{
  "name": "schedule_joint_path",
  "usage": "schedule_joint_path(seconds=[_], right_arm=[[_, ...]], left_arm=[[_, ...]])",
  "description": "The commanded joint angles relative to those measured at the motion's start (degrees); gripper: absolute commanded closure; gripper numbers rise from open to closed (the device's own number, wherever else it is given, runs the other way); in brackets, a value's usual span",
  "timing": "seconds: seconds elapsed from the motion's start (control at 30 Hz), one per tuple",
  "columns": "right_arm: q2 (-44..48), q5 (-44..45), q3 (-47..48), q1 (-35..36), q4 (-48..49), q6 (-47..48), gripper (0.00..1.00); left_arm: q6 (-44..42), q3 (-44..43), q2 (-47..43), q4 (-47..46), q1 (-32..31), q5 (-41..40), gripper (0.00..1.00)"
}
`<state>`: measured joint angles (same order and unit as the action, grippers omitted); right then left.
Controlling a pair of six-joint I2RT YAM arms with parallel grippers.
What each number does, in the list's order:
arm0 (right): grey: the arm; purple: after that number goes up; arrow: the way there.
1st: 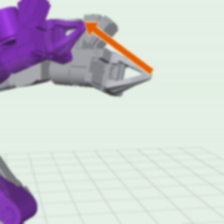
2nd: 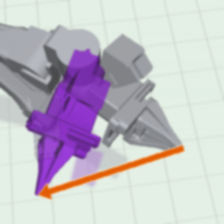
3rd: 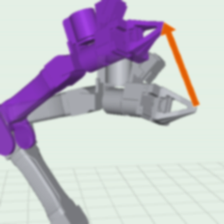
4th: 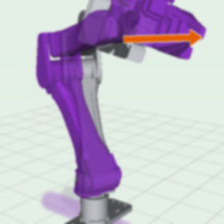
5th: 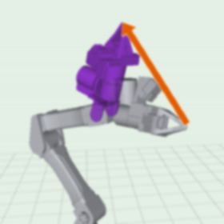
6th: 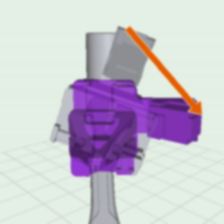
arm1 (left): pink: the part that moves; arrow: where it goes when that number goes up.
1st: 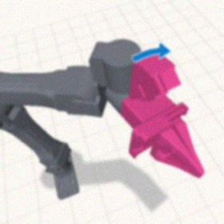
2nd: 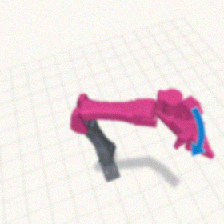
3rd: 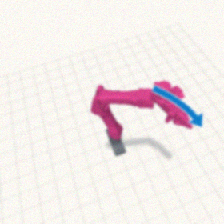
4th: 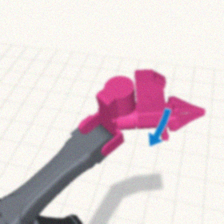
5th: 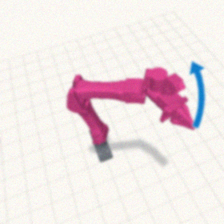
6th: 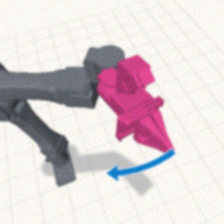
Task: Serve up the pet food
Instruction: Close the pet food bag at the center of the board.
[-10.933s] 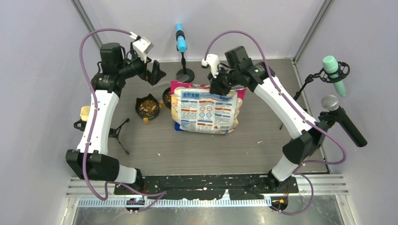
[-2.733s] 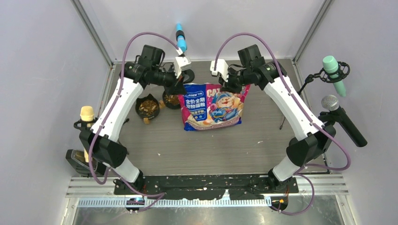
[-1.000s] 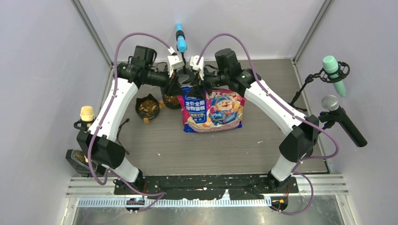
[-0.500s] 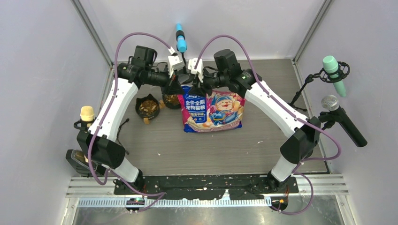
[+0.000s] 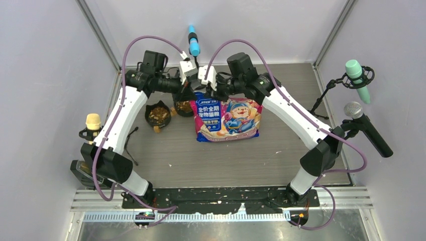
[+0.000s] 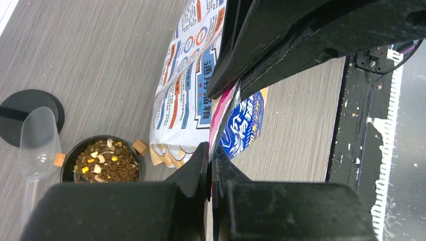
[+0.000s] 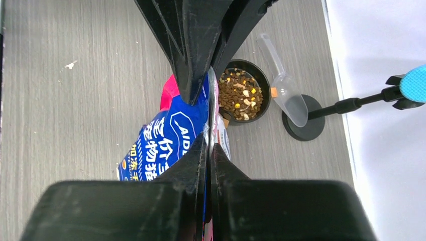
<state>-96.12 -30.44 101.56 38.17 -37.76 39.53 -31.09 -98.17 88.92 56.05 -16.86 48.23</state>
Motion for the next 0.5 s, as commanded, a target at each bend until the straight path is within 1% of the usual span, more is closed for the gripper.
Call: schedule_joint_path(seconds=[0.0,0.23,0.47], right_arm=[[4.65,12.51,-0.17,-1.79,-3.73,6.64,0.95],[7.16,21.08,-2.34,-1.61,-4.89,11.74,0.95],[8.72,25.72,-4.87,-1.28,-6.82,15.56,0.95]], left_arm=[[-2.09,1.09,-2.93,0.4,2.1,-4.79,1.0],[-4.58,2.28,-3.58,1.03,3.5,-4.79,1.0],[-5.25,3.42,-4.06,0.66,3.84,-5.22,1.0]])
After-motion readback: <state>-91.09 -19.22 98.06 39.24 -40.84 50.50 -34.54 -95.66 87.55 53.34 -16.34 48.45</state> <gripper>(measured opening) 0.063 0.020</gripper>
